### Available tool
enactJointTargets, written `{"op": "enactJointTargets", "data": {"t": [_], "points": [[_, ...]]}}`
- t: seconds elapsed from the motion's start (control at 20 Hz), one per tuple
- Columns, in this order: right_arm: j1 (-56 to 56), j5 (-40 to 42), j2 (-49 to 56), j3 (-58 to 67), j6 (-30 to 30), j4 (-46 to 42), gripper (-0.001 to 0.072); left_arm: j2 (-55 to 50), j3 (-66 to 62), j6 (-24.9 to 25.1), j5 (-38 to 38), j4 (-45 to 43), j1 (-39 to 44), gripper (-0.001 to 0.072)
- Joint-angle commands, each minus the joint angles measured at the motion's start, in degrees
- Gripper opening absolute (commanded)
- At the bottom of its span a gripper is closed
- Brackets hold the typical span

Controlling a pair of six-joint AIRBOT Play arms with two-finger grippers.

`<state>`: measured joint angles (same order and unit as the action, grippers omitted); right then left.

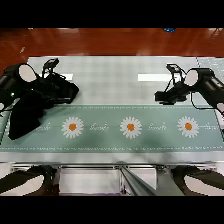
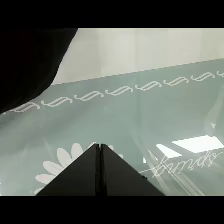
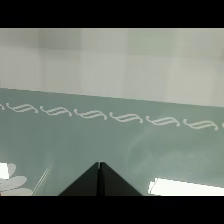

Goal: Fold the shirts.

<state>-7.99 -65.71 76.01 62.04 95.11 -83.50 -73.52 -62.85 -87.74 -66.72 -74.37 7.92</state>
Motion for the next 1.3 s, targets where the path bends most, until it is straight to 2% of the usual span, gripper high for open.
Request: {"op": "enactJointTargets", "data": {"t": [0.0,0.7,0.8,0.85,0.9,0.95,1.05,1.15,1.25], "points": [[0.0,0.0,0.0,0.0,0.0,0.0,0.0021,0.0,0.0,0.0,0.0,0.0,0.0,0.0027],[0.0,0.2,0.0,0.0,0.3,0.9,0.0021,0.0,0.0,0.1,0.5,1.0,0.0,0.0027],[0.0,2.9,0.0,0.0,0.5,0.4,0.0028,0.0,0.0,2.3,2.5,0.7,-0.1,0.003],[0.0,4.1,0.0,0.2,0.6,0.4,0.0166,0.0,-0.6,3.3,3.5,-0.8,-0.2,0.0123],[0.4,3.5,0.0,0.8,0.6,0.6,0.041,0.0,-2.4,3.2,3.2,-4.9,-0.5,0.0363],[0.4,2.0,-0.1,1.3,-1.1,1.9,0.0412,0.0,-5.0,1.5,1.5,-9.3,-0.9,0.0507],[0.4,-2.5,-0.5,1.6,-8.2,2.5,0.0412,0.5,-10.8,-0.3,-2.3,-18.8,-2.7,0.0506],[0.4,-3.8,-2.4,1.6,-8.3,2.2,0.0412,2.7,-13.1,-3.2,-0.2,-21.7,-6.8,0.0506],[0.4,-3.5,-5.2,1.6,-7.9,2.8,0.041,4.9,-11.8,-9.2,4.2,-20.7,-11.9,0.0506]]}}
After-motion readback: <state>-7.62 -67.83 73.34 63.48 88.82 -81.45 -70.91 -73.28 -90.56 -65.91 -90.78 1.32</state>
